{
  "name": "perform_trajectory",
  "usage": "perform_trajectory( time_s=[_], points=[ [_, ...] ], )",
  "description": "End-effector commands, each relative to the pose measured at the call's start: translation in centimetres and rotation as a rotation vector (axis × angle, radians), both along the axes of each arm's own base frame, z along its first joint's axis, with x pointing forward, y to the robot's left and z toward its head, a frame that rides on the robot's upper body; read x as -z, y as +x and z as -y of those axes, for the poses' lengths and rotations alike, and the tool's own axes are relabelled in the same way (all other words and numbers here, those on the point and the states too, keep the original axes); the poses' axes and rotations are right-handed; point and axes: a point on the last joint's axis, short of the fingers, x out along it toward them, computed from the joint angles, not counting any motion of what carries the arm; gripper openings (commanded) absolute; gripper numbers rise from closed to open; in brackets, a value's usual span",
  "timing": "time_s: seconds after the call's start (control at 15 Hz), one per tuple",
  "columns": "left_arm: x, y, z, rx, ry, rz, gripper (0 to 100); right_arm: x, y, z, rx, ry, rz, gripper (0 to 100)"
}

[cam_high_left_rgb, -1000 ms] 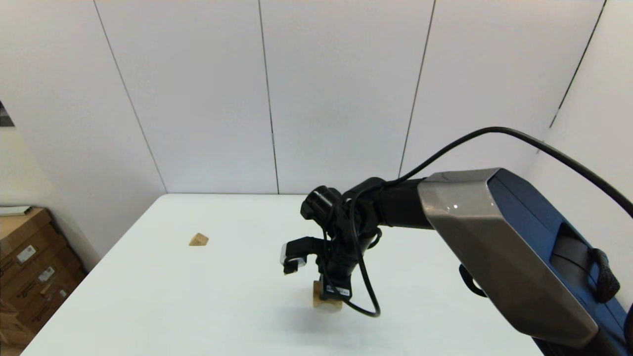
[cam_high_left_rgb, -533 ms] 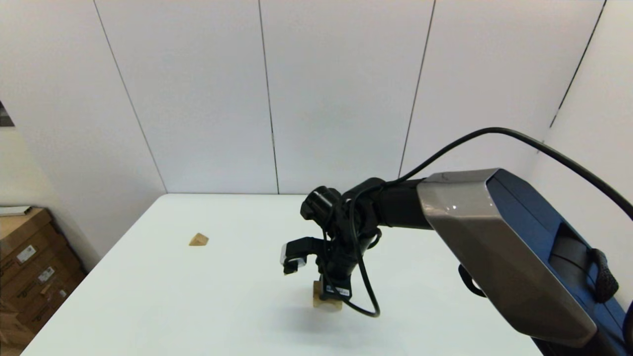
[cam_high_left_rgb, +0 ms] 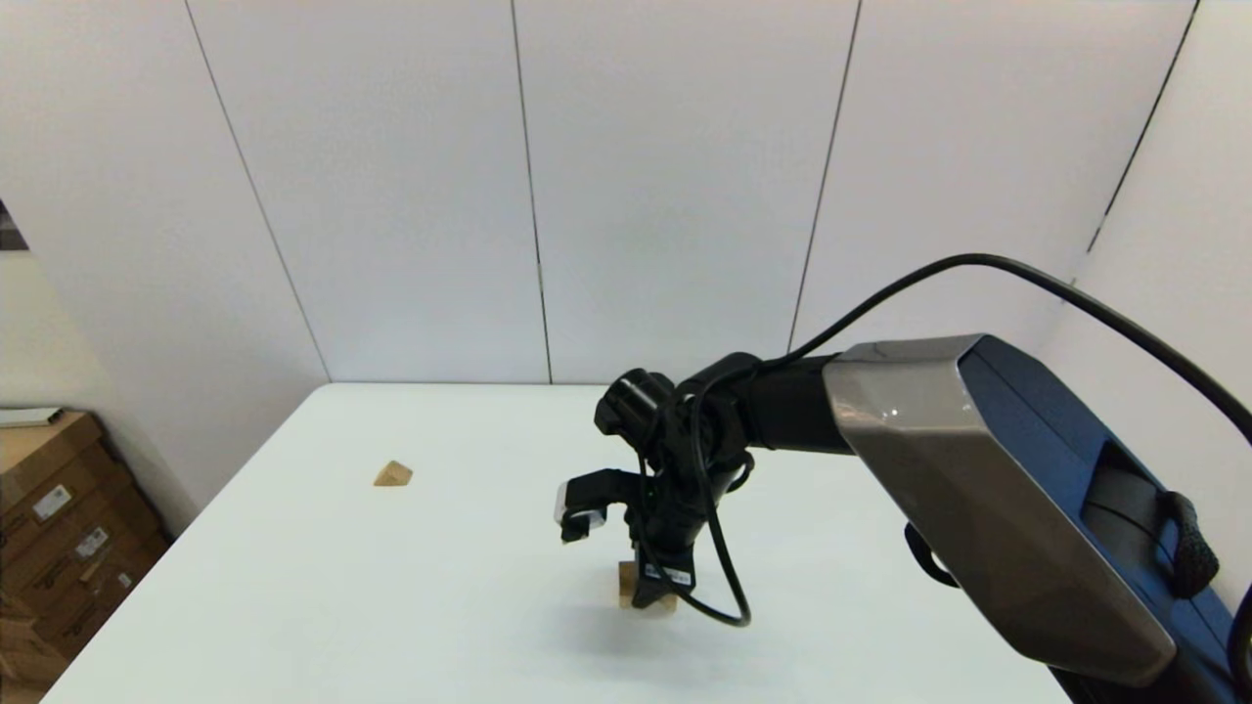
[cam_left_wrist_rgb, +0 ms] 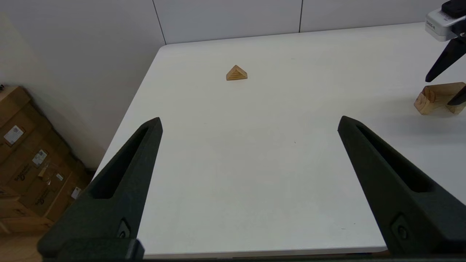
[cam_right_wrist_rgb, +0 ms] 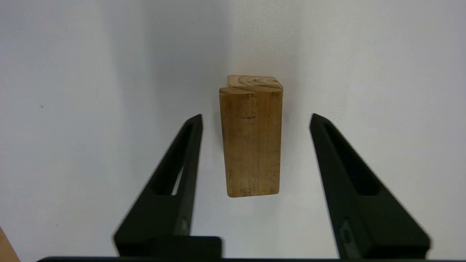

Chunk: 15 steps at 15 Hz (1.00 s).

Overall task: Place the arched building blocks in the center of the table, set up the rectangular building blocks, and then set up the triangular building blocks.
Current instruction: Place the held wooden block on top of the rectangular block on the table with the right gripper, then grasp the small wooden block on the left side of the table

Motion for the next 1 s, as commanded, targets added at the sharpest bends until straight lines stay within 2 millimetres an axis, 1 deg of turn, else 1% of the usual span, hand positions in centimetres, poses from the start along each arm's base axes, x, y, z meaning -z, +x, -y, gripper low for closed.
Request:
perform_trajectory(
  time_s=[0.07,0.13,0.2,0.27,0.4,0.47,0.53,0.6,0.67,0.73,0.87,1.0],
  points=[
    [0.0,0.0,0.0,0.000,0.001,-0.001,100,0.0,0.0,0.1,0.001,-0.005,-0.001,100],
    [0.0,0.0,0.0,0.000,0.001,-0.001,100,-0.6,0.0,0.3,0.012,-0.005,0.012,100],
    [0.0,0.0,0.0,0.000,0.001,-0.001,100,-2.0,0.1,0.7,0.034,0.010,0.039,100],
    [0.0,0.0,0.0,0.002,0.000,-0.001,100,-3.8,0.2,1.4,0.065,0.030,0.074,100],
    [0.0,0.0,0.0,0.000,0.001,-0.001,100,-8.9,-0.1,3.6,0.144,0.089,0.157,100],
    [0.0,0.0,0.0,0.000,0.001,-0.001,100,-12.3,-0.8,5.5,0.212,0.128,0.197,100],
    [0.0,0.0,0.0,0.000,0.001,-0.001,100,-14.8,-1.5,7.2,0.258,0.148,0.217,100],
    [0.0,0.0,0.0,0.000,0.001,-0.001,100,-17.3,-2.4,9.3,0.306,0.153,0.252,100],
    [0.0,0.0,0.0,0.000,0.001,-0.001,100,-19.2,-3.6,11.2,0.361,0.141,0.281,100],
    [0.0,0.0,0.0,0.000,0.001,-0.001,100,-20.9,-5.0,13.4,0.428,0.137,0.291,100],
    [0.0,0.0,0.0,0.000,0.001,-0.001,100,-23.5,-7.7,18.1,0.569,0.168,0.323,100],
    [0.0,0.0,0.0,0.000,0.001,-0.001,100,-25.3,-10.0,22.3,0.708,0.199,0.370,100]
  ],
)
